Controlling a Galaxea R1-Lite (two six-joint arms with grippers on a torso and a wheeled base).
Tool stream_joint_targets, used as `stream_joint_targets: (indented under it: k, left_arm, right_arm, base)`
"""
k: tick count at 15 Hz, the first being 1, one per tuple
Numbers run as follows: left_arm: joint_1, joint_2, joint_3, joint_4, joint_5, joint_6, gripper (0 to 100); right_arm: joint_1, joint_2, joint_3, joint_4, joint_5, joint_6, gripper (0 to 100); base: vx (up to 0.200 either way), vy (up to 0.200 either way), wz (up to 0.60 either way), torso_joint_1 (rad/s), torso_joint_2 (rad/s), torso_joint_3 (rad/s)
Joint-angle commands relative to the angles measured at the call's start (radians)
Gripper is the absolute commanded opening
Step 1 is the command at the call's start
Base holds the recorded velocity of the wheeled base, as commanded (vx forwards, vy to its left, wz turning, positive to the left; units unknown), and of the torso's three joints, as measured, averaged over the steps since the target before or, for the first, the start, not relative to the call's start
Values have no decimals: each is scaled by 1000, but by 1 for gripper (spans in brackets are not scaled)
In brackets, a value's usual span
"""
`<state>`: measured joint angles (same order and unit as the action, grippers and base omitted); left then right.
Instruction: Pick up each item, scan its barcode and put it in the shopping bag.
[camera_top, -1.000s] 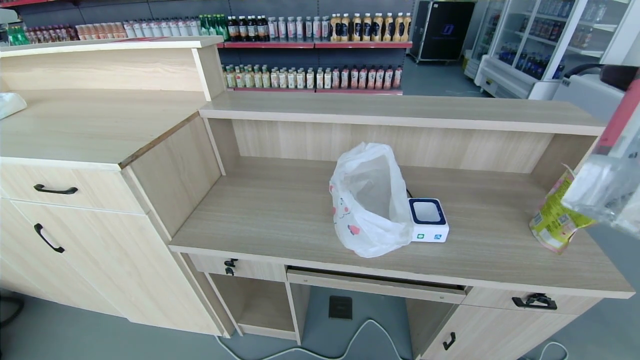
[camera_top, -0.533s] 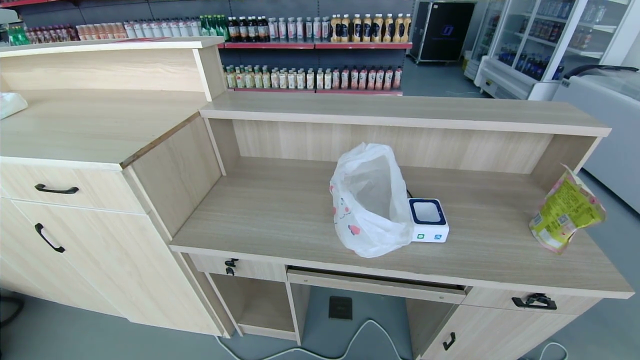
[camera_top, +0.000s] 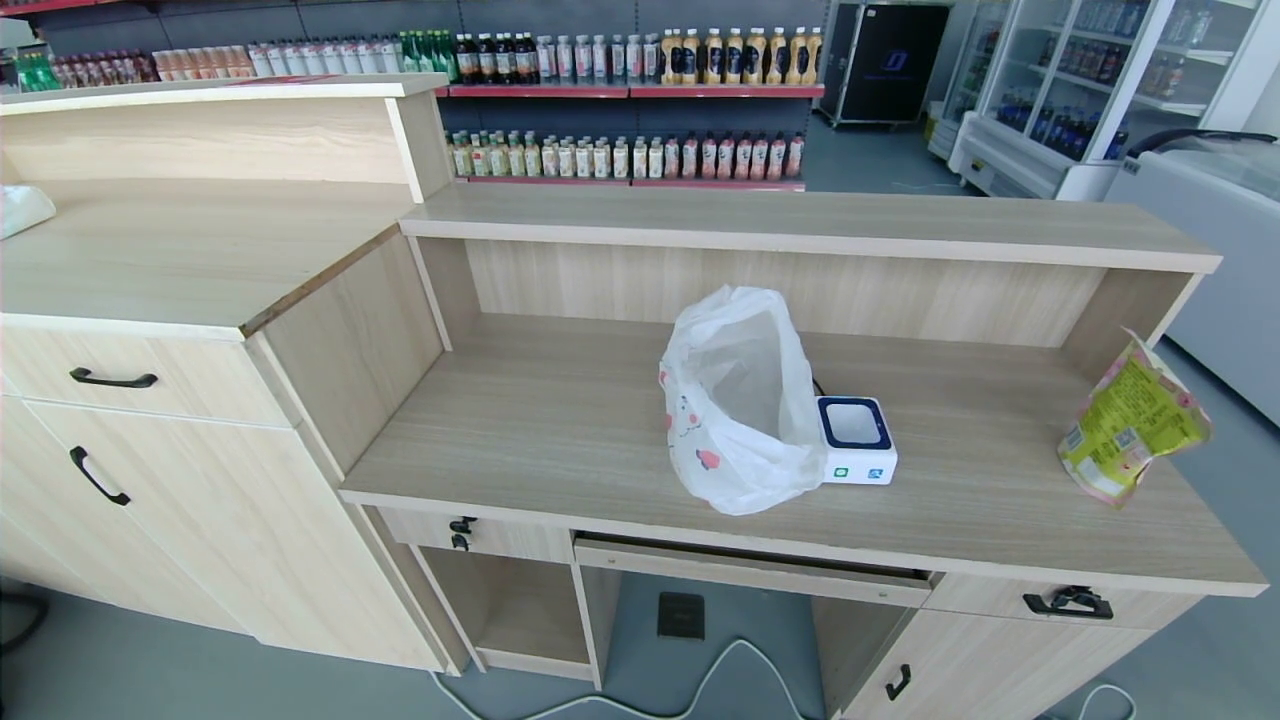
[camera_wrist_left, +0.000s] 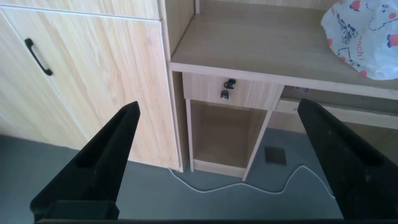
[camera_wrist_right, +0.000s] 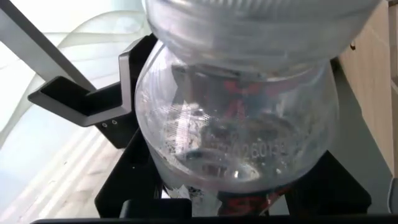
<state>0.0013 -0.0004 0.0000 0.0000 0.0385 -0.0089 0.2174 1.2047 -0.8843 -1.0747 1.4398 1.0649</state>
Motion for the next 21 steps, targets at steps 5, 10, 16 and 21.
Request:
stream_joint_targets:
  k: [5,10,16,21]
  left_arm:
    - [0,0,0,0,0,0,100]
    - [0,0,0,0,0,0,100]
    - [0,0,0,0,0,0,100]
    - [0,0,0,0,0,0,100]
  right_arm:
    - [0,-13,5,-1,2,0,0]
    - [0,-13,11,-2,4,0,0]
    - [-6,-5,27,-8,2,-36,0]
    - [-395,9,171,-7,1,-425,0]
  base:
    - [0,0,0,0,0,0]
    - [0,0,0,0,0,0]
    - [0,0,0,0,0,0]
    - [0,0,0,0,0,0]
